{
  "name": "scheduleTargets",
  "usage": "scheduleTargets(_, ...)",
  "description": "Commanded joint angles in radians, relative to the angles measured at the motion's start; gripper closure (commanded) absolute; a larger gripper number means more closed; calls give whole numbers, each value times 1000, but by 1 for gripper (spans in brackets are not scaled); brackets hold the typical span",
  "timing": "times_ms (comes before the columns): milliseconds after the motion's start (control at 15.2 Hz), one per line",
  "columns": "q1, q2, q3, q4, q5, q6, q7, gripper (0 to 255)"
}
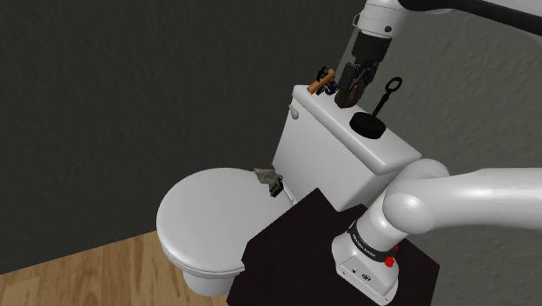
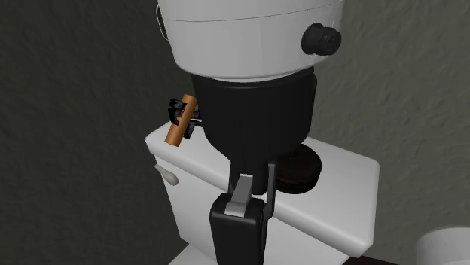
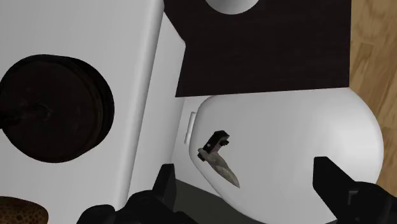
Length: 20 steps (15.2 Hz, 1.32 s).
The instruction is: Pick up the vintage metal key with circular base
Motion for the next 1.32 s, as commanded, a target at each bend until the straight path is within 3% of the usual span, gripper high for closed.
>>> scheduleTargets(0, 0, 0, 0, 0, 0, 0, 0, 0)
scheduleTargets(1122, -221, 64, -218, 274, -231, -61, -14, 0)
scheduleTargets(1254, -223, 51, -221, 238, -234, -39, -9, 0)
